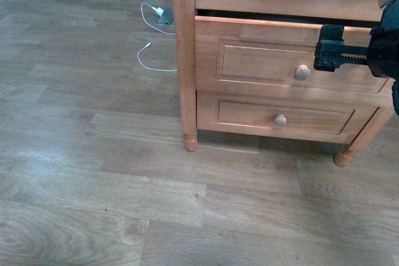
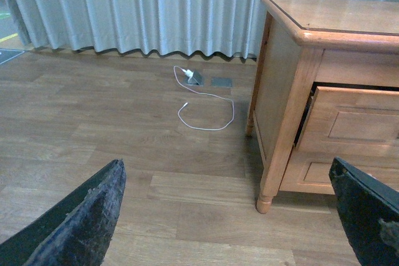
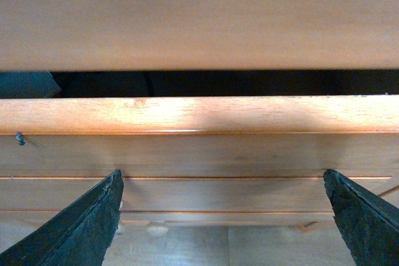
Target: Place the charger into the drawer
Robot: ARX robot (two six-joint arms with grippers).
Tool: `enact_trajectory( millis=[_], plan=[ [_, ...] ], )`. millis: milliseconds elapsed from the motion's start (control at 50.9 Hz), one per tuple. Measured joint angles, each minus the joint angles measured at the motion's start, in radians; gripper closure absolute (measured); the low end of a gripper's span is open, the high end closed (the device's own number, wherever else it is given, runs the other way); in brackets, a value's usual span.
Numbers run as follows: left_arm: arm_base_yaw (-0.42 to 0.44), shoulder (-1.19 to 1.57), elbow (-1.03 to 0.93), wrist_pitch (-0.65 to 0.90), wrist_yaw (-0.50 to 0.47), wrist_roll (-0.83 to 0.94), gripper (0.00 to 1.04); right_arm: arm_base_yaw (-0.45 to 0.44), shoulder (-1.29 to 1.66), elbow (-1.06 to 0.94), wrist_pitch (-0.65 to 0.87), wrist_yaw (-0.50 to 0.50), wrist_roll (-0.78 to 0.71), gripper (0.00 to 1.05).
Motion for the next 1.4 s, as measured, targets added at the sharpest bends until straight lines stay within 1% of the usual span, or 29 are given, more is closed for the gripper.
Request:
enact_trajectory(
  millis=[197,452,570,688,747,865,885,983,1120,1238,1396],
  plan=[
    [0.0,0.0,0.0,0.0,0.0,0.0,0.06,0.005,0.08,0.061,0.095,0.045,-0.038,0.08],
    [0.0,0.0,0.0,0.0,0.0,0.0,0.06,0.017,0.122,0.068,0.177,0.09,-0.041,0.08],
    [0.0,0.0,0.0,0.0,0.0,0.0,0.06,0.021,0.13,0.068,0.203,0.113,-0.047,0.08],
    [0.0,0.0,0.0,0.0,0.0,0.0,0.06,0.021,0.13,0.069,0.198,0.104,-0.051,0.08],
    [0.0,0.0,0.0,0.0,0.0,0.0,0.06,0.017,0.114,0.064,0.163,0.067,-0.043,0.08],
    [0.0,0.0,0.0,0.0,0.0,0.0,0.06,0.005,0.025,0.0,0.057,-0.047,-0.023,0.08],
    [0.0,0.0,0.0,0.0,0.0,0.0,0.06,0.005,0.013,-0.009,0.047,-0.053,-0.023,0.08],
    [0.0,0.0,0.0,0.0,0.0,0.0,0.06,-0.008,-0.106,-0.102,-0.037,-0.15,-0.021,0.08],
    [0.0,0.0,0.0,0.0,0.0,0.0,0.06,-0.025,-0.29,-0.228,-0.156,-0.23,-0.028,0.08],
    [0.0,0.0,0.0,0.0,0.0,0.0,0.06,-0.059,-0.615,-0.404,-0.34,-0.297,-0.047,0.08],
    [0.0,0.0,0.0,0.0,0.0,0.0,0.06,-0.081,-1.014,-0.555,-0.56,-0.349,-0.057,0.08]
  ],
)
